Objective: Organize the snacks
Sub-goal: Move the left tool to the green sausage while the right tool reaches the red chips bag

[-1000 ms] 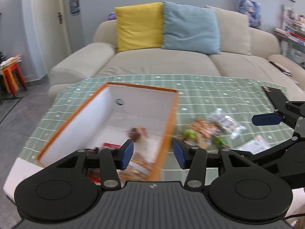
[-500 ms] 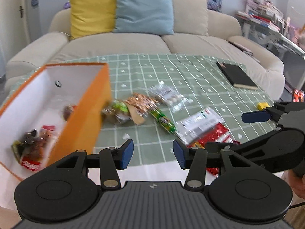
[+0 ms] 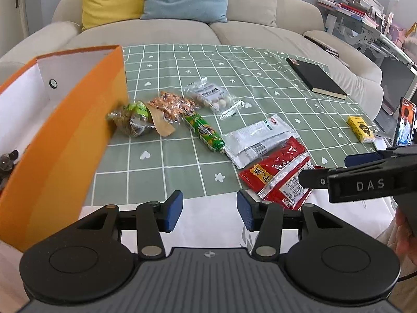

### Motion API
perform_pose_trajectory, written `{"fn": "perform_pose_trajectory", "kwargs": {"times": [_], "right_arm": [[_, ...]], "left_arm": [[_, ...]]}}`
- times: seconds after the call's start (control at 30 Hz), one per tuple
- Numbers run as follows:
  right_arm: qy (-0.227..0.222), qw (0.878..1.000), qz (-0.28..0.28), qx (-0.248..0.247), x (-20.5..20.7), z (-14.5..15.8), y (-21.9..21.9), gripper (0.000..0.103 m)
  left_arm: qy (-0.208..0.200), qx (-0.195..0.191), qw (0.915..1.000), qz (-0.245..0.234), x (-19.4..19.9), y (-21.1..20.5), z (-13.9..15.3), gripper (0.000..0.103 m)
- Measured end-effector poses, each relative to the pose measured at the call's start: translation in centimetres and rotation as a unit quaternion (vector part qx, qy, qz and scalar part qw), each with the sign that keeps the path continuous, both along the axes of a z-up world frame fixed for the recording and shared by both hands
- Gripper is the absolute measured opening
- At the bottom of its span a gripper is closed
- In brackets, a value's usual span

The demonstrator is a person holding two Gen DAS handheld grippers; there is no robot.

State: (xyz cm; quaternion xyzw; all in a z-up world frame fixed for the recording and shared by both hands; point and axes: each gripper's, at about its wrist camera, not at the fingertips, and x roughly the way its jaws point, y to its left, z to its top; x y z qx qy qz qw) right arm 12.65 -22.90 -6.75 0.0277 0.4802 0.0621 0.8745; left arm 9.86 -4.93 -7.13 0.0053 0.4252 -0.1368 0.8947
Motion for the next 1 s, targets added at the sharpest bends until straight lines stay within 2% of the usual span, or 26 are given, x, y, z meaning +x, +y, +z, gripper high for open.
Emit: {"fn": "perform_pose_trajectory", "kwargs": {"times": [0.1,0.23,0.37,0.47,0.57,0.7,0.8,1.0], "right_arm": [[0.008,1.0,-0.004,0.006,0.7,-0.3,-0.1,0.094],[0.024,0.999,-0.024,-0.013,1.9,-1.0,-0.4,0.093],[0.049,0.996,-0.061,0.044,2.8,-1.6,-1.9,0.092],[0.076,0.991,-0.089,0.066,3.6,-2.6,-2.5,0.092],[0.09,0.987,-0.1,0.089,4.1,-3.2,-2.6,0.084],[0.081,0.99,-0.086,0.081,4.8,-3.3,-1.5,0.076],[0.068,0.992,-0.073,0.071,5.5,-3.4,-0.8,0.076],[0.035,0.997,-0.052,0.046,7.4,-3.4,0.6,0.075]], "left_arm": [[0.008,-0.004,0.9999,-0.006,0.4,-0.1,-0.5,0.057],[0.012,0.005,0.9998,-0.016,1.1,-0.6,-1.1,0.057],[0.012,0.008,0.9995,-0.03,1.9,-1.4,-1.4,0.057],[0.016,0.013,0.9993,-0.031,2.7,-1.9,-1.9,0.054],[0.023,0.009,0.999,-0.038,3.4,-2.2,-2.4,0.049],[0.03,0.017,0.9986,-0.04,4.1,-2.3,-3.0,0.045],[0.031,0.024,0.9989,-0.026,4.8,-1.8,-3.2,0.045],[0.028,-0.001,0.9995,0.018,6.3,-0.2,-2.7,0.045]]}}
